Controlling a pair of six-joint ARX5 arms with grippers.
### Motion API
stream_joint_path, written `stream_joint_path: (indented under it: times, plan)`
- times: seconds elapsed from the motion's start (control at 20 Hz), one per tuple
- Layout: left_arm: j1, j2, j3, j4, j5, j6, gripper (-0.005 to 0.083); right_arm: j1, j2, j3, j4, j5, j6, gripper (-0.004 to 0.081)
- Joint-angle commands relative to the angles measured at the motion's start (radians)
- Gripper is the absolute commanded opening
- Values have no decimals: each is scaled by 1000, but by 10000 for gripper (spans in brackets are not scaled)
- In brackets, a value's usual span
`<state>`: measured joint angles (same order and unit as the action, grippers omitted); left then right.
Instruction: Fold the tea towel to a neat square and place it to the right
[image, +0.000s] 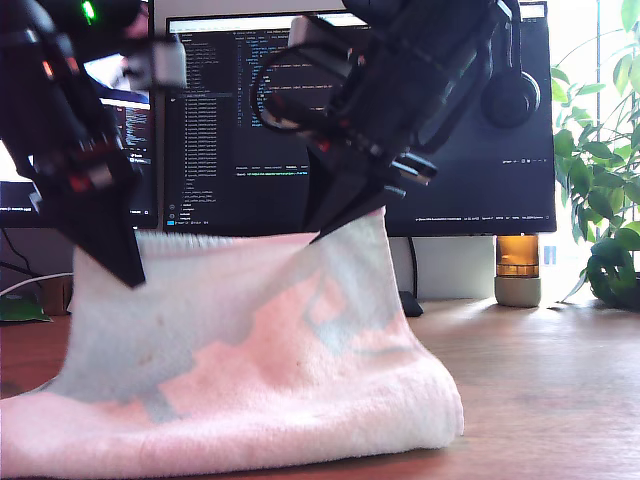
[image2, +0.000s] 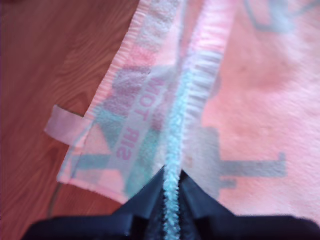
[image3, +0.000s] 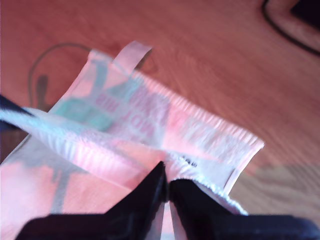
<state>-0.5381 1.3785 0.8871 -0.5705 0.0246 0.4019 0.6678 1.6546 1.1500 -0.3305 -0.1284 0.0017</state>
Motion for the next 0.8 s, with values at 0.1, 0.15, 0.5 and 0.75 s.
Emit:
stream_joint_path:
  times: [0.1, 0.15, 0.5, 0.75]
  plan:
    - [47, 69, -31, -12, -22, 18, -24, -42, 60, -21, 25, 23, -5, -12]
    - [57, 76, -31, -2, -22, 18, -24, -43, 71, -21, 47, 23, -7, -13]
    - [120, 80, -29, 19, -37, 25, -24, -56, 148, -14, 101, 23, -45, -12]
    - [126, 80, 63, -30, -40, 25, -24, -89, 169, -5, 107, 23, -56, -13]
